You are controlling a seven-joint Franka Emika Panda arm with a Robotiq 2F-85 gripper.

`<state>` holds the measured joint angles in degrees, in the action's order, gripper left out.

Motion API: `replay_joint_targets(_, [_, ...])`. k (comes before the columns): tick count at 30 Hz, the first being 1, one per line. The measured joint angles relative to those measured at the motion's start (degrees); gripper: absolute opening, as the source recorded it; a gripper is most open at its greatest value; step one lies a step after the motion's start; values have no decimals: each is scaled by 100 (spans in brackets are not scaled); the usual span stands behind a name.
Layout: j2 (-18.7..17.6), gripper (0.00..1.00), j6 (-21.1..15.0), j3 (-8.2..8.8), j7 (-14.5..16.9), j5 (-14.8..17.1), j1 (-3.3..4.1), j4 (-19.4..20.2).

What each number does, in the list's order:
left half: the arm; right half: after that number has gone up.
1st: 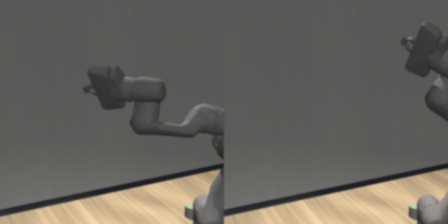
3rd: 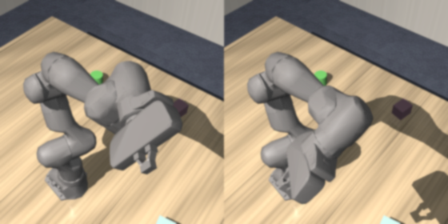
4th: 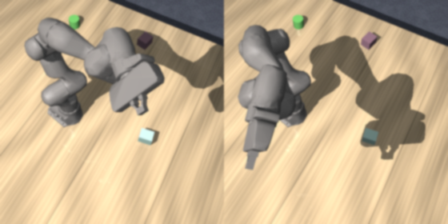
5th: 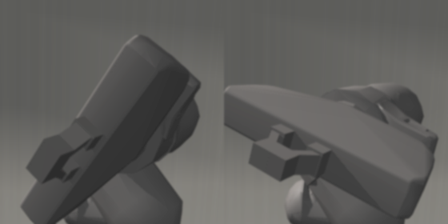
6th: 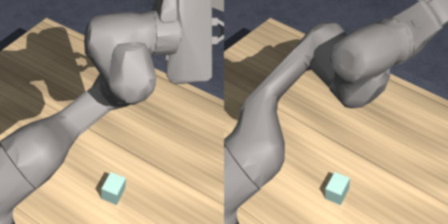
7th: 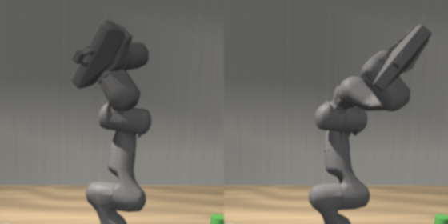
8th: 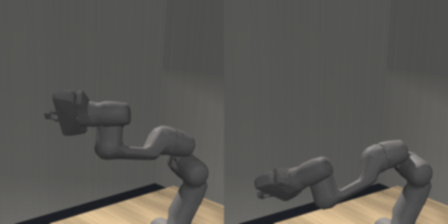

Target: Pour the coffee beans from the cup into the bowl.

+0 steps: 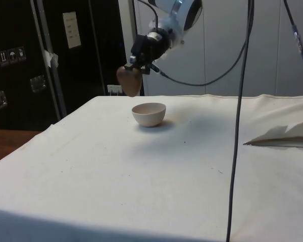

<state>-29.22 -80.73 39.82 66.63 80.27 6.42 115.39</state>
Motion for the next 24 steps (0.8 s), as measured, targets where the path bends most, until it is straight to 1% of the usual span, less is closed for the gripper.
replay_joint_targets(3, [80, 0, -166, -86, -57, -115, 11, 11])
replay_joint_targets(10, [172, 0, -338, -189, -149, -235, 17, 23])
replay_joint_targets(12, [218, 0, -453, -264, -195, -327, 17, 23])
replay_joint_targets(15, [252, 0, -521, -304, -235, -384, 17, 23])
replay_joint_targets(18, [309, 0, -670, -401, -315, -487, 17, 23])
replay_joint_targets(24, [372, 0, -831, -504, -401, -625, 17, 23])
